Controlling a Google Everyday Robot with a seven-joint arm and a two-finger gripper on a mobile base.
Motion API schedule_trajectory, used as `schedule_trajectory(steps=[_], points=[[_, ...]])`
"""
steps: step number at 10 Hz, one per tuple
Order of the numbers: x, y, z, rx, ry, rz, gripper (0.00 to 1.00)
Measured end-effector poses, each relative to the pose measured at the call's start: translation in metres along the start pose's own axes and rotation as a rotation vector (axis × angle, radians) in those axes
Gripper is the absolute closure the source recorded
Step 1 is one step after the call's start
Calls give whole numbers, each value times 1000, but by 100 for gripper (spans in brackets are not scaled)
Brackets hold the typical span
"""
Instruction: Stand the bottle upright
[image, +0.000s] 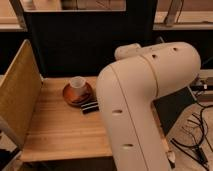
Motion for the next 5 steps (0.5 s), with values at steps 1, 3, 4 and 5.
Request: schedule_trajectory(steps=[1, 3, 4, 5], points=[[-3, 2, -10, -16, -21, -5, 20], [-2, -3, -15, -27, -34, 4, 20], [4, -2, -10, -27, -23, 14, 20], [7, 0, -5, -25, -15, 19, 20]])
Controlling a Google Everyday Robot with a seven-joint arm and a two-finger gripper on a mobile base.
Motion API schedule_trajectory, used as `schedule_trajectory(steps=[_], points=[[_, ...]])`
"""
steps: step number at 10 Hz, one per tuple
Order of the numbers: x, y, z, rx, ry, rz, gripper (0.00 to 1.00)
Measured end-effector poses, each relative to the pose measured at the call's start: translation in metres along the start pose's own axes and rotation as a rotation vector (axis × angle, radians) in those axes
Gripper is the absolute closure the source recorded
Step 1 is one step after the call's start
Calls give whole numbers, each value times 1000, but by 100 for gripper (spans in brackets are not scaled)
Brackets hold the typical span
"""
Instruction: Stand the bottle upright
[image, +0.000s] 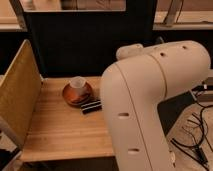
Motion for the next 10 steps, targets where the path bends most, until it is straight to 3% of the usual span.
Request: schedule_trajectory(steps=[10], points=[[18, 3, 81, 83, 135, 15, 20]])
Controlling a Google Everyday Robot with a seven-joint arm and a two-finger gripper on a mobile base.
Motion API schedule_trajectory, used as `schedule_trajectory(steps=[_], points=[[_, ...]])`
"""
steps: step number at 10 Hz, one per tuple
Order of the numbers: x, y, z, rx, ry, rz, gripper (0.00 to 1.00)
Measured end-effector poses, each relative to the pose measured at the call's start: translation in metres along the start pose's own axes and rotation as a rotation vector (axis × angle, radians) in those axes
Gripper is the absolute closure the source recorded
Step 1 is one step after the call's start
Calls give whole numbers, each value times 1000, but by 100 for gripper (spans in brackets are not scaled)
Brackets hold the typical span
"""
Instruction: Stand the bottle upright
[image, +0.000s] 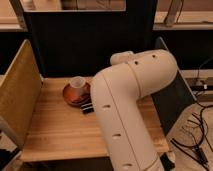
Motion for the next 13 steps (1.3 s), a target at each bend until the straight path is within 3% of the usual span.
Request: schedule_trajectory(steps=[5, 13], points=[[1, -9, 34, 4, 96, 40, 20], [-3, -23, 47, -3, 165, 44, 20]])
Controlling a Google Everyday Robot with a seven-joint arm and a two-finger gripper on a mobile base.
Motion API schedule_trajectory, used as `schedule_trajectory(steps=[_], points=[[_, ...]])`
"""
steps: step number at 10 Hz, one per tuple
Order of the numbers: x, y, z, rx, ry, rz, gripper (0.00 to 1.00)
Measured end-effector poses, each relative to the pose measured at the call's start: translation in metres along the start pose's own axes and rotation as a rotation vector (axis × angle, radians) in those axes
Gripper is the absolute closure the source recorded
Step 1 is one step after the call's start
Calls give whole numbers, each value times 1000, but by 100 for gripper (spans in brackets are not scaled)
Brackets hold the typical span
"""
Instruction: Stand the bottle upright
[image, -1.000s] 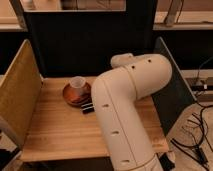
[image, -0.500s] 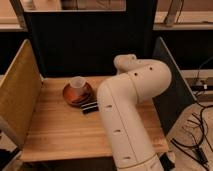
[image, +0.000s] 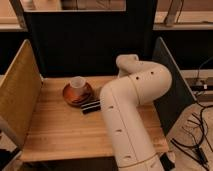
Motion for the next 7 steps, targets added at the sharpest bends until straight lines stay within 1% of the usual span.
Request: schedule_trajectory(steps=[3, 6, 7], points=[[5, 2, 0, 6, 14, -20, 20], [13, 1, 4, 20, 37, -35, 20], [14, 1, 4, 22, 39, -36, 22]])
